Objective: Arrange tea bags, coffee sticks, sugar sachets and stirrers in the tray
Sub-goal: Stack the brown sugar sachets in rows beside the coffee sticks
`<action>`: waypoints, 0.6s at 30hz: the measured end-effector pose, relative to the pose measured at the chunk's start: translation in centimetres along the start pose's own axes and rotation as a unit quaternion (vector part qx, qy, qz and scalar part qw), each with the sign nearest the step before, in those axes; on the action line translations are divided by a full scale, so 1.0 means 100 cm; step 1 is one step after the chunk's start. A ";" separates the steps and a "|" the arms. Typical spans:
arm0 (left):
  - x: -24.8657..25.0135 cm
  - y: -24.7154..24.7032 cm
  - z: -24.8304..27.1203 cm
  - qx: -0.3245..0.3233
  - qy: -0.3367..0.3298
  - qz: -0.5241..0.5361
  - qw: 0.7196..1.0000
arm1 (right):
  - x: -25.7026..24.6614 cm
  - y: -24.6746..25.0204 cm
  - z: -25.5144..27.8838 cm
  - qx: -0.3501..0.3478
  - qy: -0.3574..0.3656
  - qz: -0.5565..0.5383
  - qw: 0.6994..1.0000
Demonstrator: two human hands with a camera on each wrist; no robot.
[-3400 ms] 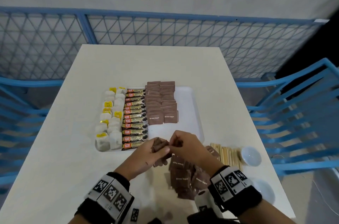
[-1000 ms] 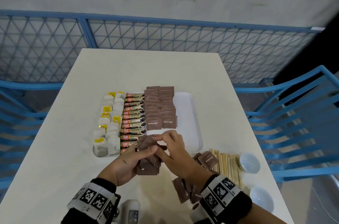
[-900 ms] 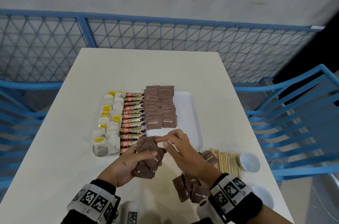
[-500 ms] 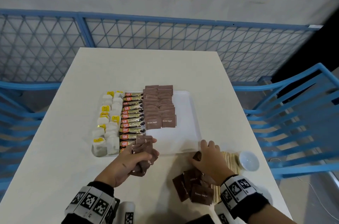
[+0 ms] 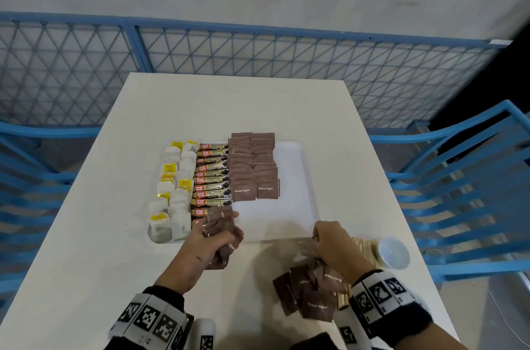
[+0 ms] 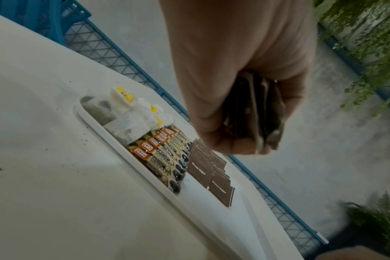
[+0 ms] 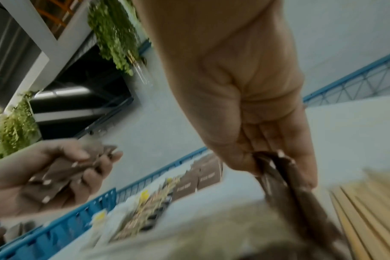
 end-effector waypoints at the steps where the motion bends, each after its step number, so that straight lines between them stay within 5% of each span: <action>1: 0.001 0.001 -0.001 0.012 -0.012 0.001 1.000 | 0.002 0.005 -0.002 0.005 -0.001 -0.006 1.000; 7: 0.009 -0.005 0.004 0.000 -0.055 0.003 0.999 | -0.003 0.051 0.006 0.048 0.053 -0.187 0.980; 13: 0.013 -0.011 0.006 -0.025 -0.054 0.052 0.997 | -0.045 0.071 0.026 -0.012 0.126 -0.484 0.866; 18: 0.019 -0.015 0.011 -0.036 -0.064 0.086 0.994 | -0.070 0.068 0.025 -0.017 0.133 -0.574 0.808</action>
Point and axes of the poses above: each hand's wrist, its own z-axis away from the middle knuckle, its own y-axis out of the back of the hand, x = y × z, the point moved 4 cm from there along -z, towards the middle knuckle, and after that the axes turned 15 degrees about z, right-handed, at the moved point
